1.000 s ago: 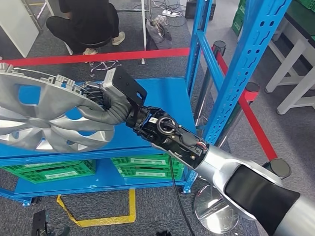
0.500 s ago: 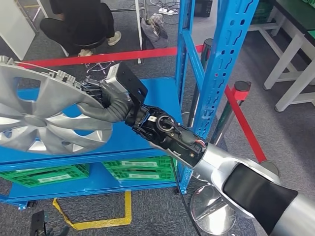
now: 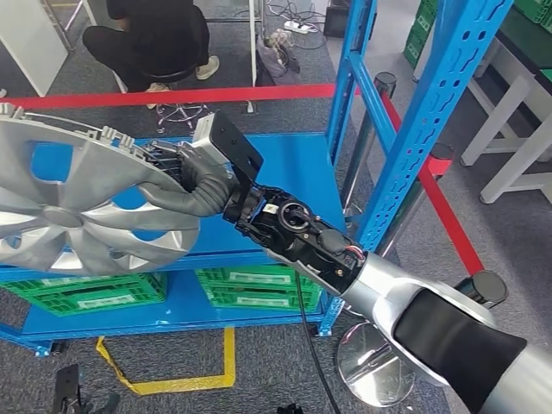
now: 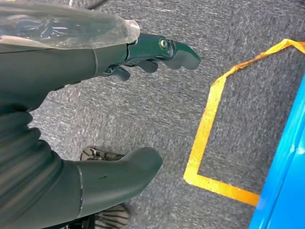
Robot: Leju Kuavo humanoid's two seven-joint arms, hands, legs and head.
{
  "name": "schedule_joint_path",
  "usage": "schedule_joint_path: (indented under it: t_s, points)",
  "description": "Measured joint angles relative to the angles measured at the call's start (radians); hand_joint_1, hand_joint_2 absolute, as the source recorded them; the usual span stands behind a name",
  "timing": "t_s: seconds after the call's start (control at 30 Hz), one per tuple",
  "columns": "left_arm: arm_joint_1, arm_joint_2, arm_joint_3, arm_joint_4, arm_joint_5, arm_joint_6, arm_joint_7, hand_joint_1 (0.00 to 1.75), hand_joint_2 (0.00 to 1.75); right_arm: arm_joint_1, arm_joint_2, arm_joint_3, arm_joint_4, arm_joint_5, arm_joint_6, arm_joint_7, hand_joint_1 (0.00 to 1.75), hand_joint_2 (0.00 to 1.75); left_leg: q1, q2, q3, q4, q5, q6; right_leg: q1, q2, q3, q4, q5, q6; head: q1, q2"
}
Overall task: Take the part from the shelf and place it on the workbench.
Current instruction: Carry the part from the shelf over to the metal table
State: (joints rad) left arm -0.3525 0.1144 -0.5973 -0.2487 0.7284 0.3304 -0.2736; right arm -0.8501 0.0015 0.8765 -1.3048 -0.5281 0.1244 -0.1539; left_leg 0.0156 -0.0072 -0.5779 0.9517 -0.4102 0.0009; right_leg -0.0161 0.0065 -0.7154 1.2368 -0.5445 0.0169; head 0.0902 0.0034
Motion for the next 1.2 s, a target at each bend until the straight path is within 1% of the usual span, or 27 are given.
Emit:
schedule_joint_path:
  t_s: [0.03,0.07,0.1,0.17,0.2,0.23,0.3,0.37,0.4,0.43,0.5,0.53,0.57,0.6,0.67,0.7,0.73,0.83,0.87,0.9,0.93,1.0,1.03,1.07,1.1,1.13,1.2]
  points:
    - [0.001,0.0,-0.001,0.0,0.001,0.0,0.0,0.0,1.75,0.0,0.0,0.0,0.002,0.0,0.002,0.0,1.75,1.75,-0.004,0.0,-0.003,0.0,0.002,0.003,0.003,0.0,-0.012,0.043,-0.015,-0.004,0.001,0.0]
    - [0.002,0.0,-0.001,0.0,0.001,0.0,0.0,0.0,1.75,0.0,0.0,0.0,0.004,-0.001,0.002,-0.001,1.75,1.75,-0.008,0.0,-0.005,0.001,0.003,0.005,0.008,0.0,-0.003,0.044,-0.011,-0.01,0.002,0.0]
    - [0.002,0.0,-0.002,0.0,0.001,0.0,0.0,0.0,1.75,0.0,0.0,0.0,0.005,-0.001,0.003,-0.001,1.75,1.75,-0.012,-0.001,-0.005,0.001,0.004,0.006,0.014,0.0,0.026,0.003,0.012,-0.02,0.002,0.0]
    - [0.002,-0.003,-0.003,0.0,0.002,0.0,0.0,0.0,1.75,-0.002,0.0,0.0,0.006,-0.002,0.003,-0.002,1.75,1.75,-0.017,-0.002,-0.004,0.001,0.005,0.006,0.031,0.001,0.114,-0.147,0.072,-0.046,0.001,0.0]
    - [0.001,-0.005,-0.004,0.0,0.002,0.0,0.0,0.0,1.75,-0.005,0.001,0.0,0.006,-0.002,0.003,-0.004,1.75,1.75,-0.017,-0.002,-0.006,0.002,0.007,0.004,0.037,0.0,0.148,-0.209,0.091,-0.056,0.0,0.0]
    - [0.001,-0.007,-0.005,0.0,0.003,0.001,-0.001,0.0,1.75,-0.009,0.001,0.0,0.006,-0.002,0.003,-0.006,1.75,1.75,-0.017,-0.001,-0.009,0.002,0.01,0.001,0.042,0.0,0.169,-0.248,0.1,-0.064,0.0,0.0]
    - [0.001,-0.007,-0.007,0.0,0.004,0.003,-0.001,0.0,1.75,-0.013,0.002,0.001,0.006,-0.003,0.002,-0.01,1.75,1.75,-0.016,0.0,-0.016,0.002,0.017,-0.008,0.044,-0.001,0.177,-0.271,0.102,-0.066,0.002,0.0]
    - [0.001,-0.007,-0.007,0.0,0.005,0.004,-0.001,0.0,1.75,-0.013,0.002,0.001,0.007,-0.002,0.001,-0.011,1.75,1.75,-0.017,0.001,-0.023,0.015,0.006,-0.016,0.035,-0.004,0.18,-0.287,0.112,-0.067,0.003,0.0]
    - [0.0,-0.007,-0.007,0.0,0.005,0.004,-0.002,0.0,1.75,-0.014,0.002,0.001,0.008,-0.002,0.001,-0.011,1.75,1.75,-0.017,0.001,-0.037,0.046,-0.016,-0.021,0.03,-0.006,0.18,-0.294,0.119,-0.069,0.001,0.0]
    - [0.0,-0.005,-0.007,0.0,0.005,0.005,-0.002,0.0,1.75,-0.015,0.002,0.001,0.008,-0.002,0.001,-0.012,1.75,1.75,-0.016,0.001,-0.061,0.101,-0.051,-0.028,0.027,-0.007,0.179,-0.299,0.124,-0.069,-0.002,0.0]
    - [0.001,-0.004,-0.007,0.0,0.005,0.005,-0.002,0.0,1.75,-0.016,0.003,0.002,0.009,-0.002,0.001,-0.013,1.75,1.75,-0.009,0.001,-0.123,0.242,-0.12,-0.041,0.026,-0.008,0.169,-0.299,0.131,-0.07,-0.008,0.0]
    - [0.003,-0.003,-0.008,0.0,0.005,0.005,-0.002,0.0,1.75,-0.015,0.003,0.003,0.011,-0.002,0.001,-0.013,1.75,1.75,-0.004,0.001,-0.143,0.291,-0.136,-0.047,0.025,-0.008,0.164,-0.298,0.134,-0.068,-0.009,0.0]
    - [0.004,-0.003,-0.008,0.0,0.005,0.005,-0.002,0.0,1.75,-0.015,0.003,0.004,0.013,-0.002,0.001,-0.013,1.75,1.75,0.001,0.001,-0.145,0.301,-0.132,-0.052,0.024,-0.008,0.159,-0.297,0.137,-0.066,-0.009,0.0]
    - [0.004,-0.002,-0.008,0.0,0.005,0.005,-0.002,0.0,1.75,-0.015,0.003,0.005,0.015,-0.002,0.0,-0.013,1.75,1.75,0.006,0.002,-0.125,0.269,-0.111,-0.057,0.022,-0.008,0.155,-0.294,0.139,-0.063,-0.009,0.0]
    - [0.003,-0.002,-0.008,0.0,0.005,0.006,-0.002,0.0,1.75,-0.015,0.003,0.006,0.016,-0.002,-0.002,-0.013,1.75,1.75,0.013,0.003,-0.043,0.122,-0.051,-0.065,0.018,-0.008,0.145,-0.283,0.139,-0.055,-0.01,0.0]
    - [0.002,-0.002,-0.008,0.0,0.006,0.007,-0.002,0.0,1.75,-0.015,0.003,0.006,0.016,-0.002,-0.002,-0.013,1.75,1.75,0.014,0.001,-0.011,0.059,-0.03,-0.063,0.018,-0.008,0.139,-0.276,0.139,-0.05,-0.011,0.0]
    - [0.002,-0.002,-0.008,0.0,0.006,0.007,-0.003,0.0,1.75,-0.016,0.003,0.006,0.016,-0.002,-0.003,-0.013,1.75,1.75,0.013,-0.001,0.007,0.021,-0.02,-0.058,0.019,-0.007,0.134,-0.271,0.139,-0.043,-0.012,0.0]
    - [0.003,-0.002,-0.008,0.0,0.007,0.007,-0.003,0.0,1.75,-0.016,0.003,0.006,0.016,-0.001,-0.006,-0.013,1.75,1.75,0.008,-0.003,0.004,0.01,-0.011,-0.03,0.018,-0.006,0.125,-0.269,0.144,-0.027,-0.009,0.0]
    - [0.003,-0.002,-0.008,0.0,0.007,0.007,-0.004,0.0,1.75,-0.016,0.003,0.006,0.016,-0.001,-0.006,-0.013,1.75,1.75,0.007,-0.002,0.002,0.009,-0.007,-0.022,0.017,-0.006,0.119,-0.259,0.134,-0.022,-0.008,0.0]
    - [0.002,-0.002,-0.008,0.0,0.007,0.007,-0.004,0.0,1.75,-0.016,0.003,0.006,0.016,-0.001,-0.006,-0.013,1.75,1.75,0.008,-0.001,-0.001,0.007,-0.003,-0.015,0.015,-0.006,0.107,-0.233,0.112,-0.018,-0.006,0.0]
    - [0.001,-0.002,-0.008,0.0,0.007,0.007,-0.004,0.0,1.75,-0.016,0.003,0.005,0.016,-0.001,-0.006,-0.013,1.75,1.75,0.008,0.0,-0.004,0.006,0.001,-0.009,0.014,-0.006,0.086,-0.182,0.076,-0.015,-0.003,0.0]
    - [0.002,-0.002,-0.008,0.0,0.006,0.007,-0.004,0.0,1.75,-0.016,0.003,0.006,0.016,-0.001,-0.006,-0.013,1.75,1.75,0.005,0.001,-0.012,0.007,0.007,-0.001,0.014,-0.005,0.033,-0.037,-0.004,-0.011,0.001,0.0]
    - [0.002,-0.001,-0.008,0.0,0.006,0.007,-0.004,0.0,1.75,-0.015,0.003,0.006,0.016,-0.001,-0.007,-0.013,1.75,1.75,0.003,0.001,-0.017,0.007,0.011,0.001,0.014,-0.005,0.015,0.023,-0.029,-0.01,0.002,0.0]
    - [0.003,-0.001,-0.008,0.0,0.005,0.007,-0.004,0.0,1.75,-0.014,0.003,0.006,0.016,-0.001,-0.007,-0.013,1.75,1.75,0.001,0.001,-0.021,0.007,0.014,0.002,0.014,-0.005,0.013,0.045,-0.034,-0.012,0.003,0.0]
    - [0.003,-0.001,-0.008,0.0,0.005,0.007,-0.004,0.0,1.75,-0.013,0.003,0.006,0.016,-0.001,-0.008,-0.012,1.75,1.75,0.0,0.0,-0.023,0.007,0.016,0.001,0.014,-0.005,0.033,0.025,-0.021,-0.015,0.003,0.0]
    - [0.003,-0.002,-0.008,0.0,0.005,0.007,-0.004,0.0,1.75,-0.013,0.003,0.006,0.016,-0.001,-0.009,-0.012,1.75,1.75,-0.001,-0.001,-0.025,0.007,0.019,0.0,0.016,-0.005,0.071,-0.035,0.008,-0.02,0.004,0.0]
    - [0.002,-0.003,-0.008,0.0,0.005,0.007,-0.004,0.0,1.75,-0.015,0.003,0.006,0.015,0.0,-0.01,-0.012,1.75,1.75,-0.002,-0.001,-0.027,0.007,0.024,-0.007,0.021,-0.004,0.157,-0.189,0.059,-0.032,0.004,0.0]
